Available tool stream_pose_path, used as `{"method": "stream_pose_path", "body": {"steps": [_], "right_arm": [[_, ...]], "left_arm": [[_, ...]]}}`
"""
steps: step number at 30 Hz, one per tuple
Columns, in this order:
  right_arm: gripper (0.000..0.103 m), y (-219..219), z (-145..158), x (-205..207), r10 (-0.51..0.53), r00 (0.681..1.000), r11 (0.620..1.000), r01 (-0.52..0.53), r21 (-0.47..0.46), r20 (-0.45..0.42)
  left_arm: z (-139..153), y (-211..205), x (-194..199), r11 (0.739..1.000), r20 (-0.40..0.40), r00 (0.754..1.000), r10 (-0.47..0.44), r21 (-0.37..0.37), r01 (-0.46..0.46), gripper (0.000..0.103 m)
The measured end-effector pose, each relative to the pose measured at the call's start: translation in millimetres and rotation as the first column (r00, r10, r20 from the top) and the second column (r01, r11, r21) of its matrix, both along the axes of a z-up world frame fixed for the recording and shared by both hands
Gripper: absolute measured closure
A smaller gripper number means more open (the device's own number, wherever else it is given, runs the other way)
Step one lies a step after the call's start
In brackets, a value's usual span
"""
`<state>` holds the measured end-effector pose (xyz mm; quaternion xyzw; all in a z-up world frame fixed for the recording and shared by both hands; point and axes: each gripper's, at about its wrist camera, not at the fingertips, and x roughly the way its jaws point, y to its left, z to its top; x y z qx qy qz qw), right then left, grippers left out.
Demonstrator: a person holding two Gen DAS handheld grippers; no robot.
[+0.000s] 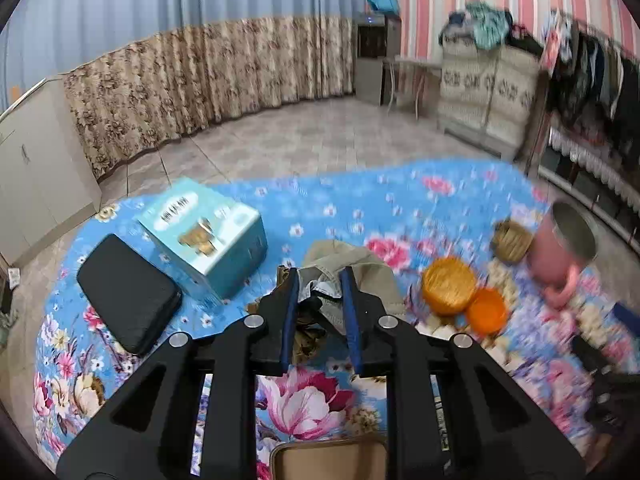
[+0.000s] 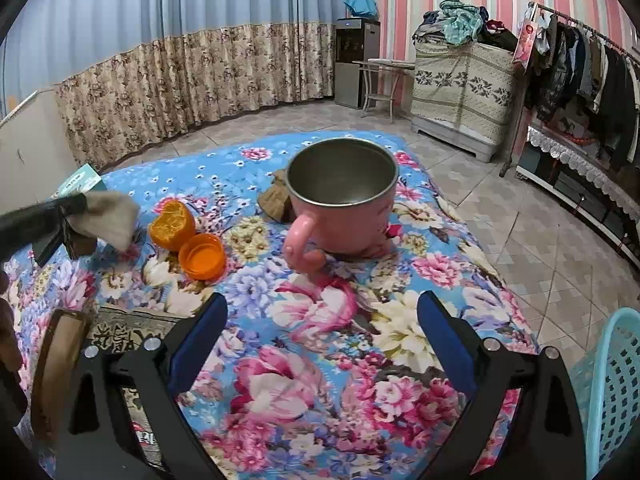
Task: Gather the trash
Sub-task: 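Grasp the khaki cloth with the left tool, then grasp the printed snack bag with the right tool while the left tool holds the cloth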
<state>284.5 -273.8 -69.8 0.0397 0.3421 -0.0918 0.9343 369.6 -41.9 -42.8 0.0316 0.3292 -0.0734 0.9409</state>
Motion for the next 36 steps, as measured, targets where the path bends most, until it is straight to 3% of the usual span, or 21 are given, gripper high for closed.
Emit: {"method": "stream_pose_path", "body": {"steps": [3,9,19,22,25,30,34,36], "right_arm": [[0.009,3.9,0.1,2.1,0.011,1.000,1.000,-0.011,-0.006,-0.006],[0.009,18.3,6.1,0.6,0.050,0.999,0.999,-0.050,-0.015,-0.003],[0.009,63.8,3.3,-7.2,0.163,0.985,0.985,-0.165,-0.042,-0.059],[0.009,70.0,-4.5,-13.3,0.177,0.980,0.983,-0.180,-0.024,-0.092],[0.009,75.4,-14.1,-17.2,0.183,0.972,0.983,-0.182,0.017,-0.145],[0.011,84.6,-26.0,-16.7,0.197,0.964,0.979,-0.201,-0.008,-0.181],[0.020,84.2,-33.6,-15.6,0.218,0.956,0.976,-0.212,0.049,-0.198],[0.030,87.4,-32.4,-15.5,0.239,0.952,0.971,-0.232,0.054,-0.194]], "left_arm": [[19.0,7.9,-13.3,1.000,0.043,0.999,0.013,-0.020,-0.012,0.084],[38.2,30.5,-50.1,0.998,0.085,0.994,0.062,0.026,-0.065,0.084],[15.6,83.4,-102.8,0.985,0.016,0.986,0.167,0.044,-0.168,0.083],[9.4,98.0,-121.0,0.978,0.005,0.978,0.209,0.012,-0.209,0.083],[2.9,107.6,-127.7,0.973,-0.005,0.973,0.232,-0.014,-0.232,0.083],[-10.7,111.3,-119.3,0.976,-0.037,0.975,0.217,-0.025,-0.218,0.083],[-20.6,109.1,-111.1,0.977,-0.068,0.975,0.211,0.011,-0.211,0.083],[-21.0,108.5,-110.5,0.978,-0.066,0.976,0.209,0.029,-0.207,0.083]]}}
